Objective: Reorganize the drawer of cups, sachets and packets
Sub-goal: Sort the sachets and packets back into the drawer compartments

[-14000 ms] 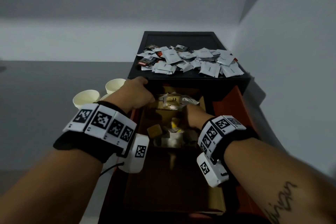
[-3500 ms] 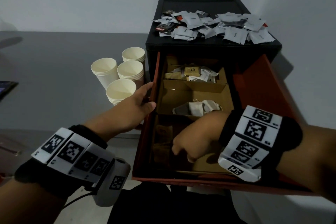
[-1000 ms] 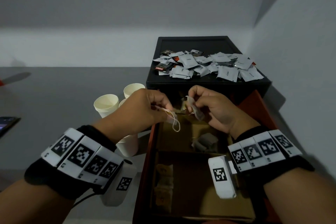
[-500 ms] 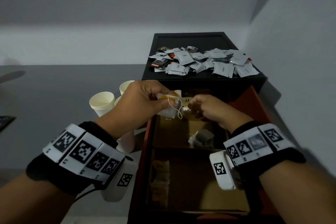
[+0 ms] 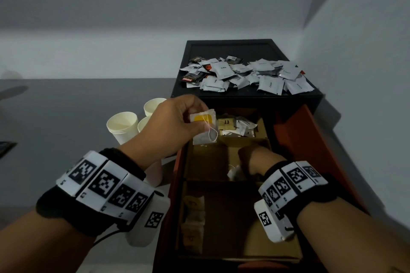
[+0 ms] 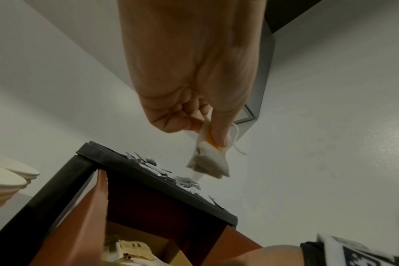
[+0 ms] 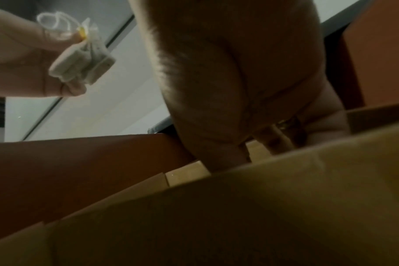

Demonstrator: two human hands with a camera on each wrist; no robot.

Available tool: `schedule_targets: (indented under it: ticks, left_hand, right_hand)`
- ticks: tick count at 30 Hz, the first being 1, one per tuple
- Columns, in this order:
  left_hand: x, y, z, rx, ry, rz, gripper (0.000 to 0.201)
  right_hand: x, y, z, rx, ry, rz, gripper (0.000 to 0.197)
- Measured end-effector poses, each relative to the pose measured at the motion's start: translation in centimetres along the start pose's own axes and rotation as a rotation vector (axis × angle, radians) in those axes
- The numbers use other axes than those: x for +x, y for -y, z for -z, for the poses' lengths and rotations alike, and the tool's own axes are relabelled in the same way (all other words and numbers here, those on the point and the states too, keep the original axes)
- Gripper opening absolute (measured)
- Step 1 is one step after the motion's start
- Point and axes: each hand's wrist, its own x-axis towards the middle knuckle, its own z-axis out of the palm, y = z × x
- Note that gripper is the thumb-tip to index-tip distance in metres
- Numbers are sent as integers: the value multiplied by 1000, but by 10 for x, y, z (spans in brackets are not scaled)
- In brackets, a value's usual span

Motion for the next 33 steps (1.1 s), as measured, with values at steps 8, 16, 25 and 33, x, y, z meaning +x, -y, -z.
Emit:
schedule_targets:
  ticks: [8,16,25,33]
  left_hand:
    - [0,6,4,53,128,22,28]
    - [-2,9,3,42,166,40,30]
    - [-7,10,-5,27,177,105,25]
    - [-12,11,-1,1,206,116,25]
  right_hand:
    - [-29,-18,22,386,-327,64,34]
    - [-58,-22,33,875,-470,362,26]
    - [-73,3,30,1014,-594,618,31]
    - [-69,12,25,888,-765,623,39]
